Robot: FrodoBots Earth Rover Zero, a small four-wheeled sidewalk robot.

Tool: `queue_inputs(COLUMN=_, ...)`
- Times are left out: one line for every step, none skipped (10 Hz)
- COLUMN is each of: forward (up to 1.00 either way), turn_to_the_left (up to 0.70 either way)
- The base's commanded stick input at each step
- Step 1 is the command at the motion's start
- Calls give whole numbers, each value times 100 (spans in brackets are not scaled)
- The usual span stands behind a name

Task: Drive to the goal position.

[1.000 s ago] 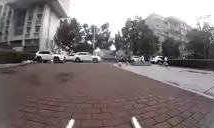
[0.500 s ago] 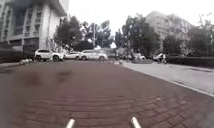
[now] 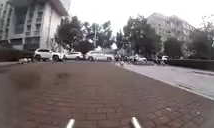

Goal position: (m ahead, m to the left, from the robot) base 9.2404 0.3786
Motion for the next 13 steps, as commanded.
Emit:
queue_inputs(forward=64, turn_to_the_left=0)
queue_inputs(forward=64, turn_to_the_left=0)
queue_inputs(forward=64, turn_to_the_left=0)
queue_inputs(forward=63, turn_to_the_left=0)
queue_inputs(forward=63, turn_to_the_left=0)
queue_inputs(forward=63, turn_to_the_left=0)
queue_inputs(forward=63, turn_to_the_left=0)
queue_inputs(forward=63, turn_to_the_left=0)
queue_inputs(forward=63, turn_to_the_left=0)
queue_inputs(forward=63, turn_to_the_left=0)
queue_inputs(forward=63, turn_to_the_left=0)
queue_inputs(forward=63, turn_to_the_left=0)
queue_inputs(forward=63, turn_to_the_left=0)
